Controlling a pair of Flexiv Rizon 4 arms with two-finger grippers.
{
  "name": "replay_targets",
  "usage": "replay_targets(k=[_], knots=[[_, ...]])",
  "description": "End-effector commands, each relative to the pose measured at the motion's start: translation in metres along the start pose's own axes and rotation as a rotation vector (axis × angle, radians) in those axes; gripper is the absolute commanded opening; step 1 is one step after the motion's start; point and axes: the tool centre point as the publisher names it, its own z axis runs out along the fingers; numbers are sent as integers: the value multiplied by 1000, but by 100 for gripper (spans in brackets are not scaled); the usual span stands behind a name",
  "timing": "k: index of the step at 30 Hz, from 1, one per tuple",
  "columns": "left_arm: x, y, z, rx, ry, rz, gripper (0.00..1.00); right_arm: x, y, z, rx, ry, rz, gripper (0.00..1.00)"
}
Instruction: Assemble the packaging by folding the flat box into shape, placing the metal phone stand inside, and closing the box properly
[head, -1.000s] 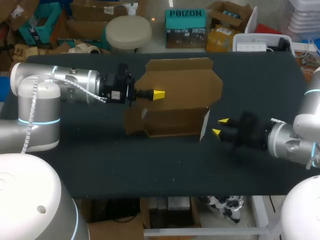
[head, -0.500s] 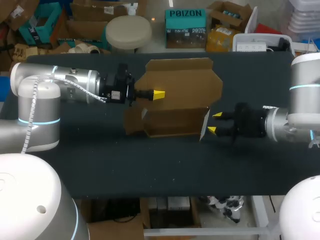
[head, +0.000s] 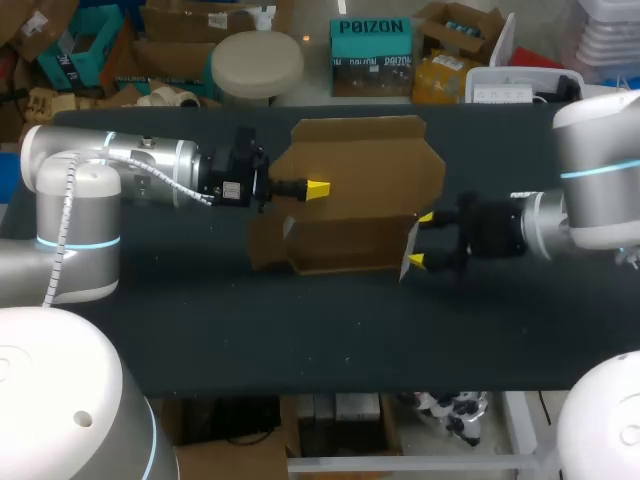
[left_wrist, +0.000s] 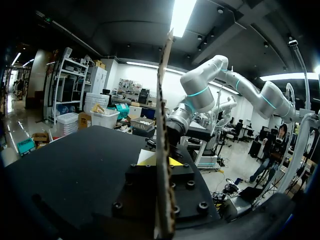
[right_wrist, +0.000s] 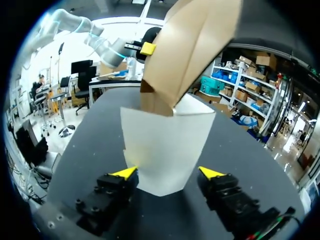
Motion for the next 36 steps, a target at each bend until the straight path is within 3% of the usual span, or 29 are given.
replay_targets(k=[1,20,30,36], knots=[[-1,3,0,-2,3,-1,0,-1,1,5,5,28,5,77],[-1,3,0,-2,3,-1,0,6,4,17,-22,-79,54,70],[-1,3,0,-2,3,-1,0,3,11,21,-26,-198,112,65],[-1,3,0,-2,3,-1,0,2,12,27,-18,-262,157,55]])
